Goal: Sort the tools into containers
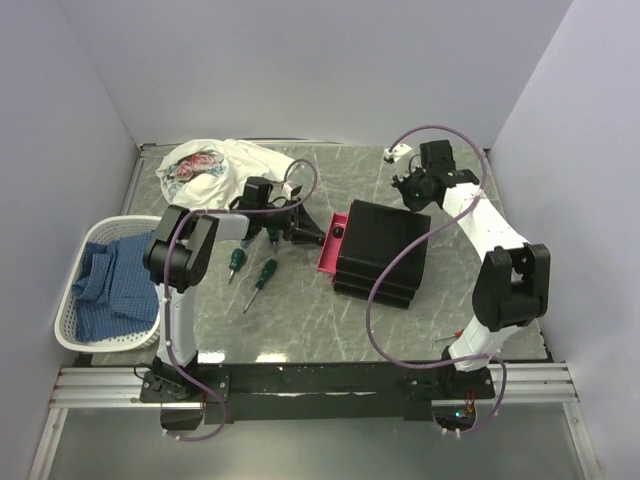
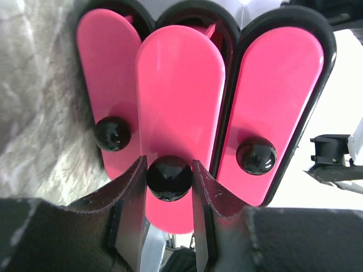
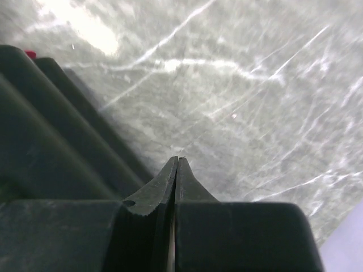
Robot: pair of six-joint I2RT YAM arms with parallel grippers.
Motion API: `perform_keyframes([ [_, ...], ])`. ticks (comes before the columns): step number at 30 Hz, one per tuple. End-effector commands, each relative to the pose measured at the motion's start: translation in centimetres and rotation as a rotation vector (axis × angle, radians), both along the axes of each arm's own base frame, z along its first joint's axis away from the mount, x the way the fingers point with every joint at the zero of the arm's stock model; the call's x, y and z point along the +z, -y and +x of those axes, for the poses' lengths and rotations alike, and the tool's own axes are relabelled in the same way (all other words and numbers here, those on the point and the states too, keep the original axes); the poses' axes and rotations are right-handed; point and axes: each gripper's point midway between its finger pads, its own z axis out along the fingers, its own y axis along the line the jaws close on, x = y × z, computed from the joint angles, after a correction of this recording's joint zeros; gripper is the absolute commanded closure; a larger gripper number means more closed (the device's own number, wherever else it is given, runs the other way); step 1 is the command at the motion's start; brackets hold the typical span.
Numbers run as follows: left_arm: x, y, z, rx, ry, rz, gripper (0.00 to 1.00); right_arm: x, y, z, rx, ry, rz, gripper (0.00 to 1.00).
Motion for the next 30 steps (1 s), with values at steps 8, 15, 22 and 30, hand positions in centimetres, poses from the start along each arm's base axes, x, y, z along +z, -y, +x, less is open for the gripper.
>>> perform_keyframes([
  [8,0.6,-2.7,1.5,0.073,0.062,0.047,0.99,1.5,0.3,-0.6,-0.055,-0.040,-0.007,1.00],
  [15,1.1,-3.0,1.0,0.087,0.079,0.061,0.99,9.3,-1.2,-2.7,-0.044,0.130,0.107,1.00],
  [22,0.9,-3.7,0.1,0.121,0.096,0.084,0.99,11.9,-7.3,-11.9,0.277,0.115,0.225,1.00],
  [30,0.6,-4.2,0.4,0.141,0.118,0.125,0.99,6.6,-9.1,-22.4,0.613,-0.083,0.115,1.00],
])
